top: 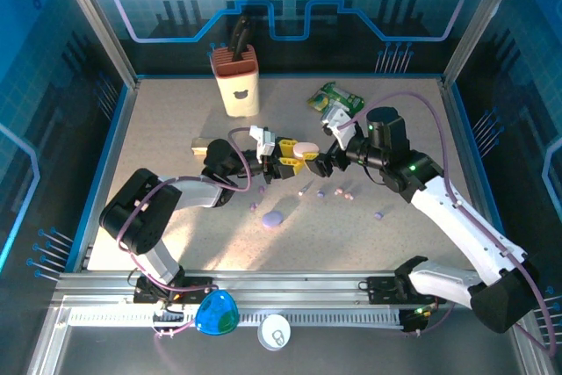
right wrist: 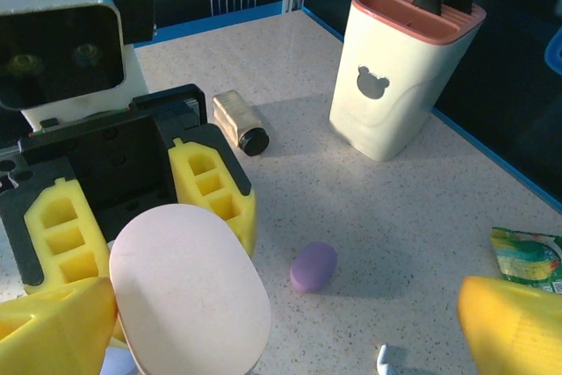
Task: Insert the wireless bluetooth earbuds into the charging case
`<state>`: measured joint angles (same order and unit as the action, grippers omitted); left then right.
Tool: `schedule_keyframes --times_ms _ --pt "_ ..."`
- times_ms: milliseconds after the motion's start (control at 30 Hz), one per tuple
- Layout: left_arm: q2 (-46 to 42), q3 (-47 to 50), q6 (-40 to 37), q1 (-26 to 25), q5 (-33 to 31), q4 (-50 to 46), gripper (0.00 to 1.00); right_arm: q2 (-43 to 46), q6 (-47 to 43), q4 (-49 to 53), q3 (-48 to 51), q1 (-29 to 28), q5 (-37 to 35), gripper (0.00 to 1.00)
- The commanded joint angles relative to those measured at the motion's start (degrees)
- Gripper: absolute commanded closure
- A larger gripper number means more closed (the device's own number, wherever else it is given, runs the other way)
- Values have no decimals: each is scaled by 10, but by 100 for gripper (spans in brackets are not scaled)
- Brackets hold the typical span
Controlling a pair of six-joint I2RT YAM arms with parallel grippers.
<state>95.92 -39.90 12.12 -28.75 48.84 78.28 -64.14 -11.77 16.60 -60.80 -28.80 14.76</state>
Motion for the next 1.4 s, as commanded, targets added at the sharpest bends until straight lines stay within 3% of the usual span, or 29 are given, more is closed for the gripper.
schedule_keyframes --times_ms 0,533,767,1067,1133,1367 --pt "-21 9 -1 -2 20 21 62 -2 18 -30 -20 14 -28 1" --pt "-24 12 -5 -2 17 21 61 -43 57 -8 -81 27 -11 1" --pt "-20 13 -9 -1 8 20 61 -1 100 -34 -68 33 34 2" --pt "-26 21 -9 10 4 20 61 55 264 22 11 151 -16 5" --pt "-27 23 -9 13 5 20 61 57 301 40 38 183 4 7" --pt "-33 29 -6 23 7 21 61 18 399 100 124 214 -5 14"
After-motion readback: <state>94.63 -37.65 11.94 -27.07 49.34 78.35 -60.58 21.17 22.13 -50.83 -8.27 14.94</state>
